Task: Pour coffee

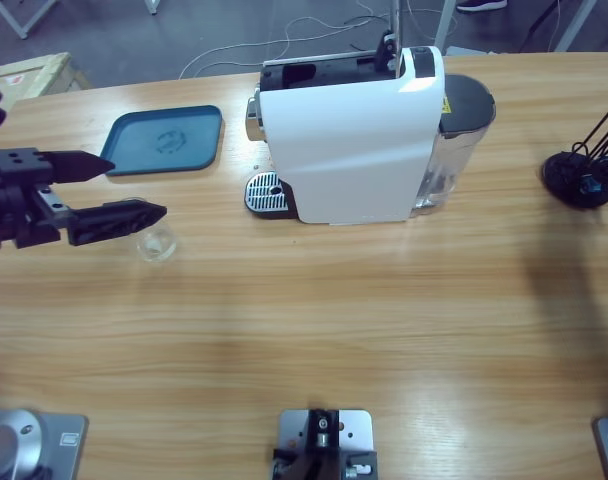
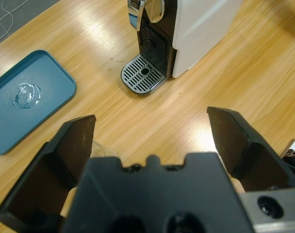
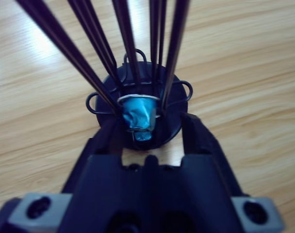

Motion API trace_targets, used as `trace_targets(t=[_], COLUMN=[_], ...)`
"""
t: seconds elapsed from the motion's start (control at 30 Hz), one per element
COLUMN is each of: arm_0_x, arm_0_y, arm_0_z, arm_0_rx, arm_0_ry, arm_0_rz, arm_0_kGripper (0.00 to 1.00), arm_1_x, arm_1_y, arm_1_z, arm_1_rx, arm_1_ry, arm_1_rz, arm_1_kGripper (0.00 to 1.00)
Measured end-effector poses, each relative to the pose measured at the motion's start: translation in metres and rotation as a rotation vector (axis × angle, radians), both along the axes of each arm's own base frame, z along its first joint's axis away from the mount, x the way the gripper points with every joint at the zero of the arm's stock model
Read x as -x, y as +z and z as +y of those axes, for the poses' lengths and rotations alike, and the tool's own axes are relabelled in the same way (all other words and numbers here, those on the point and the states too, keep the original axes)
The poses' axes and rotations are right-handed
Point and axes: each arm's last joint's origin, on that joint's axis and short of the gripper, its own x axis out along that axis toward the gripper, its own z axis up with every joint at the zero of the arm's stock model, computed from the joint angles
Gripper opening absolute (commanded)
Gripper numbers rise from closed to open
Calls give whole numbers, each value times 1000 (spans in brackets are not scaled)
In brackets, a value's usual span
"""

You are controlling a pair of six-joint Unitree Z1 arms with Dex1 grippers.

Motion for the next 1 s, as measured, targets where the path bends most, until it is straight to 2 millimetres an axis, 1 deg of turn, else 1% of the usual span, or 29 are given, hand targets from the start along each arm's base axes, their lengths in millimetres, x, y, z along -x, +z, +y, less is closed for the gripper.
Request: trace_targets(t=[0.23, 0.3, 0.33, 0.4, 0.47, 0.53, 0.87, 1.0], arm_0_x=[0, 0, 0, 0, 0, 0, 0, 0], arm_0_y=[0, 0, 0, 0, 0, 0, 0, 0], arm_0_z=[0, 0, 0, 0, 0, 0, 0, 0], arm_0_rx=[5, 5, 5, 5, 6, 7, 13, 15], arm_0_ry=[5, 5, 5, 5, 6, 7, 14, 16], arm_0_rz=[5, 5, 5, 5, 6, 6, 14, 15], arm_0_kGripper=[991, 991, 991, 991, 991, 991, 991, 991], arm_1_x=[-3, -3, -3, -4, -4, -3, -2, 4], arm_1_y=[-3, -4, -4, -5, -6, -7, -6, 9], arm_1_z=[1, 1, 0, 0, 0, 0, -1, -2], arm_1_rx=[-13, -15, -15, -15, -15, -15, 0, -8], arm_1_ry=[16, 15, 14, 12, 11, 14, 27, 27], arm_1_rz=[1, 1, 0, 1, 0, -1, -5, -56], arm_1_kGripper=[287, 177, 170, 47, 39, 0, 0, 0])
